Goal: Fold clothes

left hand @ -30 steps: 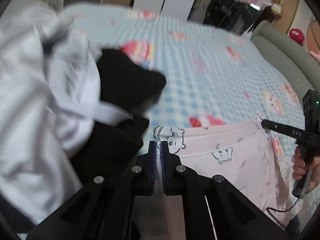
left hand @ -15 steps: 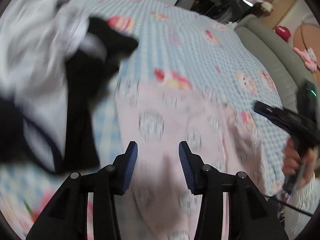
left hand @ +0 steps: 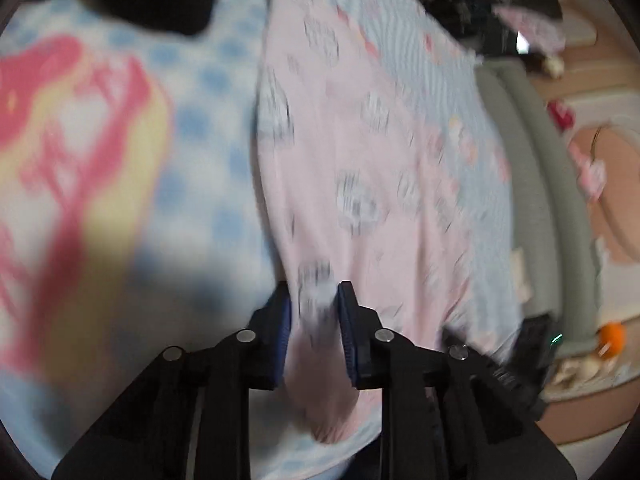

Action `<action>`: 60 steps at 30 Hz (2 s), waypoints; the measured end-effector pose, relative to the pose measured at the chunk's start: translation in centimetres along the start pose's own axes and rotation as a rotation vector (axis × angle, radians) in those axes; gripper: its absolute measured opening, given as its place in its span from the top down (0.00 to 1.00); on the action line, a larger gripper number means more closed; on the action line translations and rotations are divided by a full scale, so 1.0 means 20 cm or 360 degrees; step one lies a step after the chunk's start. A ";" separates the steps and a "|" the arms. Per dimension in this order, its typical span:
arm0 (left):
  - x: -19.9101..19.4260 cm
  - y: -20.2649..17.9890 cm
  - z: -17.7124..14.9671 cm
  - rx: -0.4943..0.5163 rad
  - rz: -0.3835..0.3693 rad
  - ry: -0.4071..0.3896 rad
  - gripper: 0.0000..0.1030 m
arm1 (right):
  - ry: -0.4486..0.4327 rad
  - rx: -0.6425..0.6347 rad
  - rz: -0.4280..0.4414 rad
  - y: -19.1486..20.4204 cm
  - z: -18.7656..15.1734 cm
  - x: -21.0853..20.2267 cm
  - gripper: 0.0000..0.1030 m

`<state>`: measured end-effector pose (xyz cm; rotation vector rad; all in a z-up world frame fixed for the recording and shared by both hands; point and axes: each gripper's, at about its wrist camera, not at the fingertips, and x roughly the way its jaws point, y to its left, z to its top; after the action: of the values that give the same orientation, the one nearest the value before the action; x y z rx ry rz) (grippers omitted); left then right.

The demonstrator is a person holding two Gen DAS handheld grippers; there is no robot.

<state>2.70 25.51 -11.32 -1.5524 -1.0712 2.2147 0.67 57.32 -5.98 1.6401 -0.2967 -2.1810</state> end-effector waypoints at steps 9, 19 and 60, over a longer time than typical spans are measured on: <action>-0.22 -0.06 -0.08 0.0102 0.0443 -0.0156 0.93 | -0.0125 -0.0081 -0.0172 0.00 -0.04 -0.10 0.76; -0.07 0.01 -0.15 -0.0042 -0.0037 0.0055 0.47 | -0.0213 -0.0050 -0.0332 -0.10 -0.10 -0.31 0.52; 0.16 -0.93 0.51 0.0905 0.0375 0.0042 0.62 | -0.0297 0.0096 -0.0270 -0.58 0.54 -0.46 0.75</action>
<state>-11.53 36.01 0.73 -1.4865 -0.2090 2.3494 -9.58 71.03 0.67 1.5448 -0.2871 -2.4813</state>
